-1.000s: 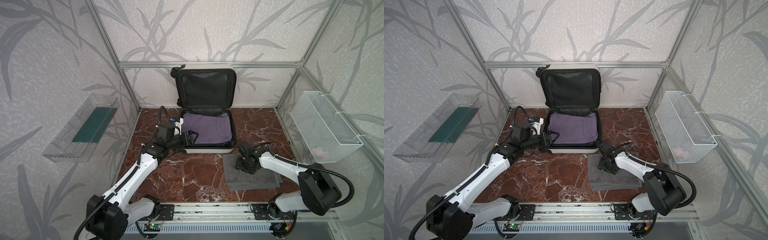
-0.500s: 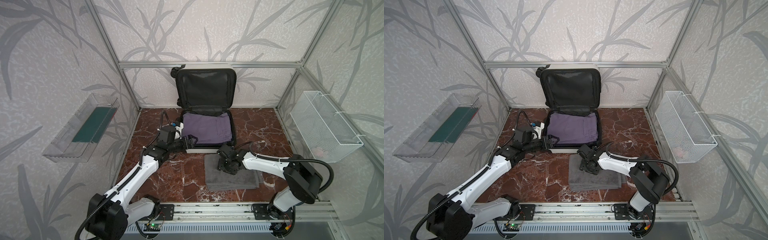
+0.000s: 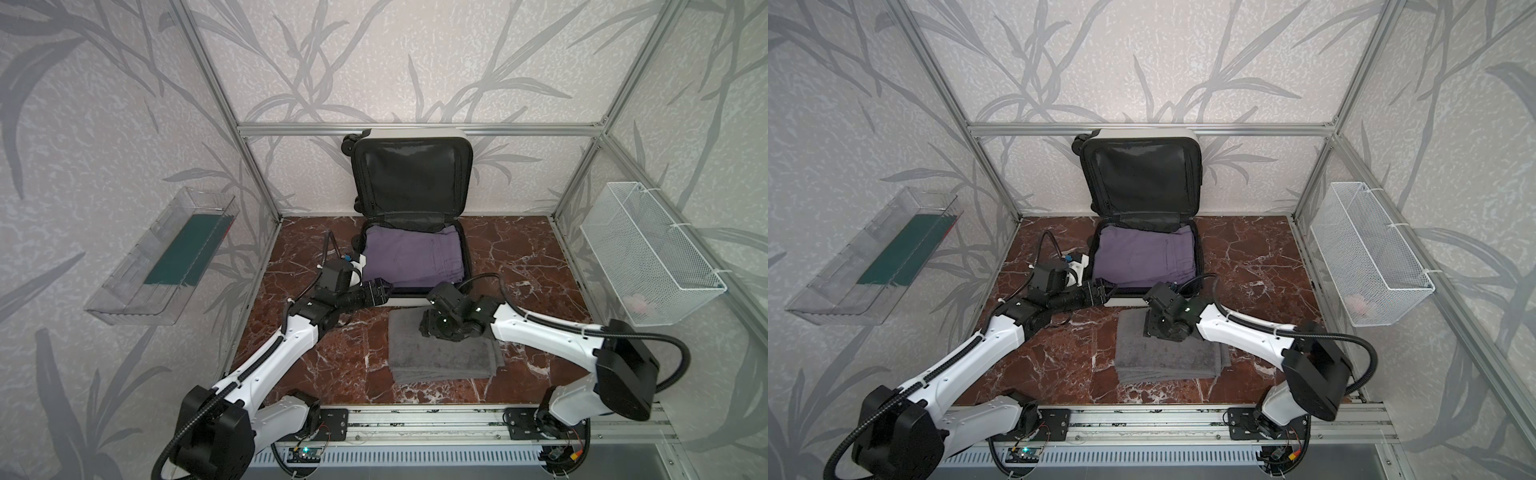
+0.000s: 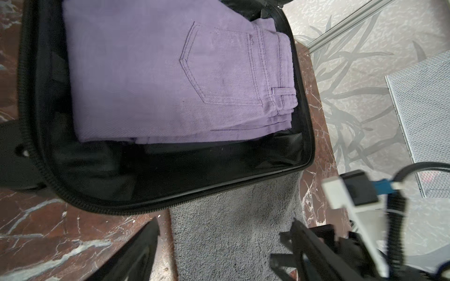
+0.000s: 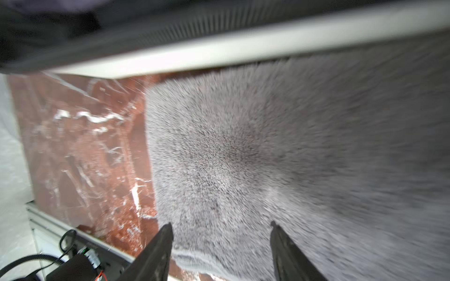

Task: Pack the luggage
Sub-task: 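Grasp the grey towel's near corners with both grippers, then lift the grey towel with both grippers and carry it over the suitcase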

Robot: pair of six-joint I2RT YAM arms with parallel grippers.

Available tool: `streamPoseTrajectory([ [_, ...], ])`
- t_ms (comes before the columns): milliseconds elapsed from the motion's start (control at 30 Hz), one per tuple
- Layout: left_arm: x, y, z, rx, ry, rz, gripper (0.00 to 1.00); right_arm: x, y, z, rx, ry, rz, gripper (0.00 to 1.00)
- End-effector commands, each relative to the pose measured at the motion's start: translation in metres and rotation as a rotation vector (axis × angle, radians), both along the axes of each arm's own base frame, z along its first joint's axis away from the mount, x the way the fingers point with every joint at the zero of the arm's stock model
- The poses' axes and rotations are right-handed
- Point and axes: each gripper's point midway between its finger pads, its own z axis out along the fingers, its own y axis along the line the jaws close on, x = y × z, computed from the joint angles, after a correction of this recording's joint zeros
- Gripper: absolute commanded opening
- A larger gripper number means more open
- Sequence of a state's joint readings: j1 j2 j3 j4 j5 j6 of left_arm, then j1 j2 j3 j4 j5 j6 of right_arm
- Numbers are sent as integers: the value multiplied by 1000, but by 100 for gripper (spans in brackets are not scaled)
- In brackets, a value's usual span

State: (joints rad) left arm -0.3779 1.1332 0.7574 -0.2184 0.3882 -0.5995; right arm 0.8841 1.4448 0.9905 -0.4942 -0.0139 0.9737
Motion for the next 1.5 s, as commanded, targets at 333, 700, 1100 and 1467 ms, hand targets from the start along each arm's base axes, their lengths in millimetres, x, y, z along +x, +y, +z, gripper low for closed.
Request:
streamPoseTrajectory([
  [333, -25, -1, -44, 3, 93, -6, 86, 14, -169, -31, -38, 8, -243, 89],
  [700, -54, -10, -92, -13, 173, -18, 86, 8, -172, -73, 66, 135, -205, 89],
  [1100, -64, -32, -125, -41, 240, -61, 86, 8, -156, -93, 153, 195, -176, 82],
  [1467, -61, -55, -140, -106, 259, -93, 58, 5, -150, -102, 194, 211, -169, 58],
])
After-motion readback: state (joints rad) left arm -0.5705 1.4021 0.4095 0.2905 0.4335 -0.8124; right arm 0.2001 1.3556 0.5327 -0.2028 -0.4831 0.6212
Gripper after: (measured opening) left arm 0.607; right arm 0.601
